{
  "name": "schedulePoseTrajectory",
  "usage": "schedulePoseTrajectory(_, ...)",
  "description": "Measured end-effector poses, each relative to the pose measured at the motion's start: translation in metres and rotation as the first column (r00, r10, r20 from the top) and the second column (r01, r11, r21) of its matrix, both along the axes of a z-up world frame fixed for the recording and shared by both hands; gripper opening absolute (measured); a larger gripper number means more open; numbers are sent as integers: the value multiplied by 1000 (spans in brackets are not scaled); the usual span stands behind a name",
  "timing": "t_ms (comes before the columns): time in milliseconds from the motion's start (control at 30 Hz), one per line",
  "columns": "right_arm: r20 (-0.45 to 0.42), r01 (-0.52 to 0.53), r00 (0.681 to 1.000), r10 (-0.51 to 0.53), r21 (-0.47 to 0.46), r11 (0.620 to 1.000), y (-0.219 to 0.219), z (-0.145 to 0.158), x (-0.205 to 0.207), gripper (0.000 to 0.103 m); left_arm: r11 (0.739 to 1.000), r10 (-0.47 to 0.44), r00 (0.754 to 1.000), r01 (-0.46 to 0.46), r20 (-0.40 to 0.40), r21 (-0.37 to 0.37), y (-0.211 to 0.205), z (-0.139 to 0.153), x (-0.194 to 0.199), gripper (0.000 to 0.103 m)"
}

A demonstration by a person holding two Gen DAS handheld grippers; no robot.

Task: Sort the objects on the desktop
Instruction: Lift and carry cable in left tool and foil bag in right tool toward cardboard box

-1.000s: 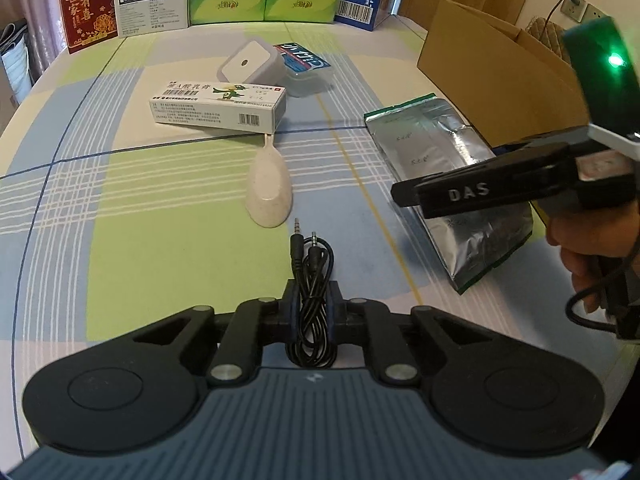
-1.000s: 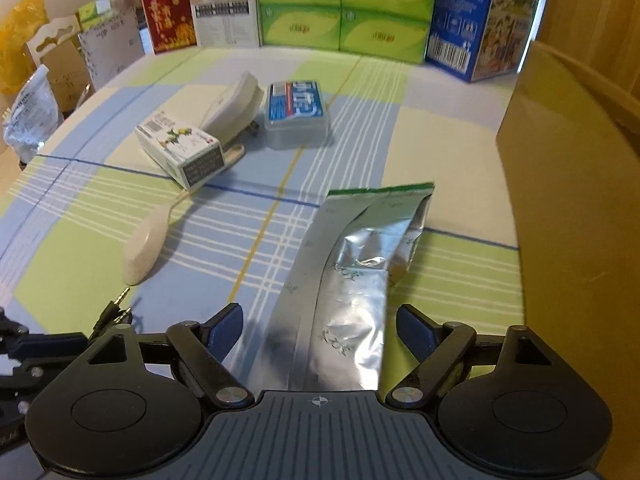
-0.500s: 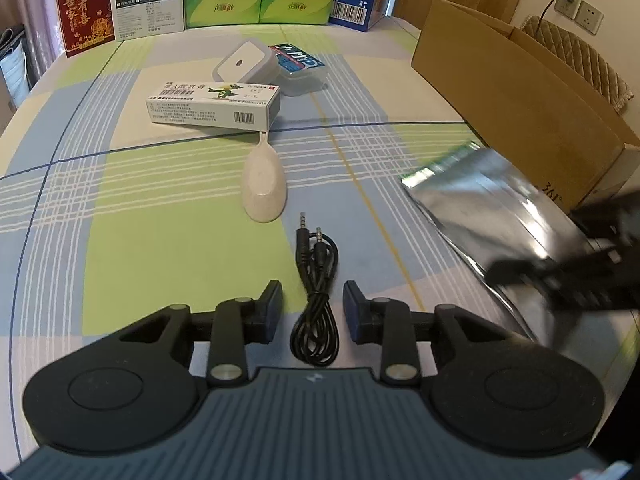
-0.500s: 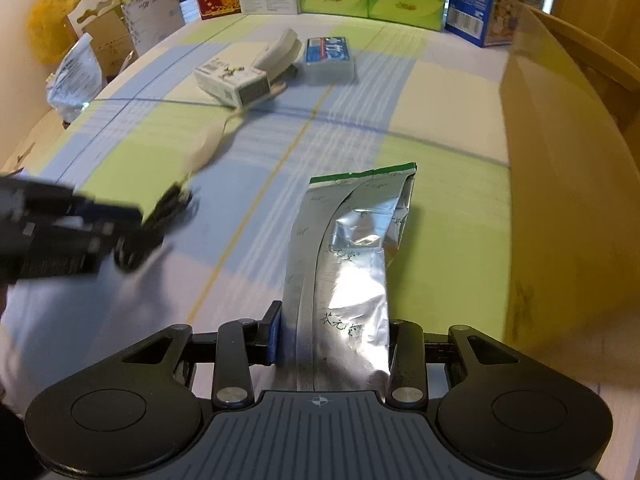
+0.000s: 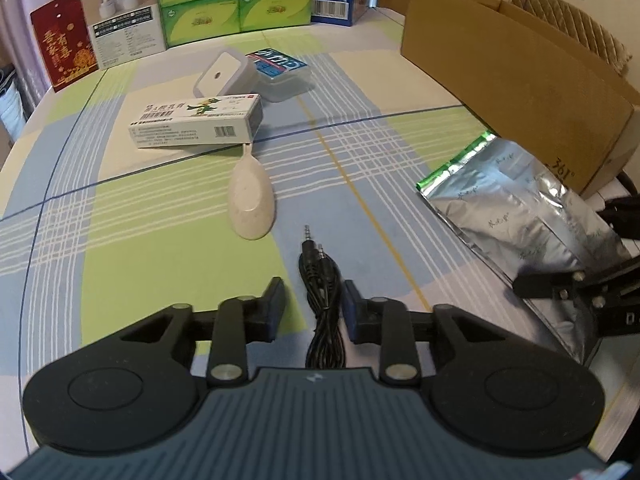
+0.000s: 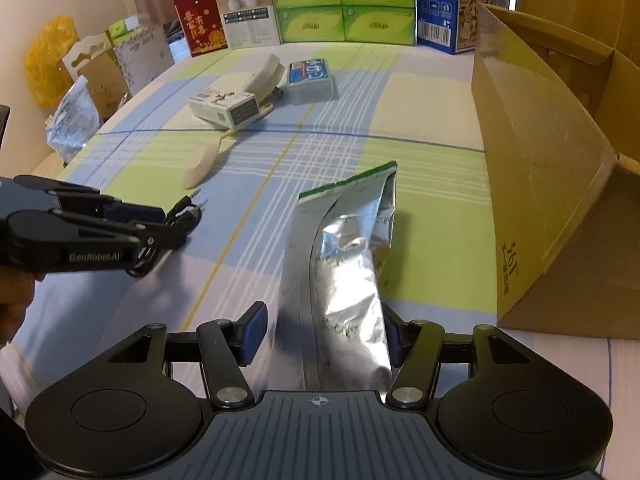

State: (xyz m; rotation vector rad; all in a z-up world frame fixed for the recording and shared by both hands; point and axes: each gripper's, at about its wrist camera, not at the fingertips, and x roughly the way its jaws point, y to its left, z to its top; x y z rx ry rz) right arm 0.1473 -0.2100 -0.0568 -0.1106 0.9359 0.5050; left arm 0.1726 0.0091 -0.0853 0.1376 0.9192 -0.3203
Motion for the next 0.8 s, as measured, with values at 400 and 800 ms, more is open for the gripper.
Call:
schedulePoseTrajectory(400, 13, 4, 1000, -4, -6, 1000, 1, -4, 1, 55, 1000, -6, 1000, 6, -8, -16, -3, 7, -18, 13)
schedulePoseTrajectory(800, -13, -15, 1000, 13, -129, 992, 23, -7, 16, 55, 999, 16, 1000, -17, -19, -50, 2, 10, -17, 13)
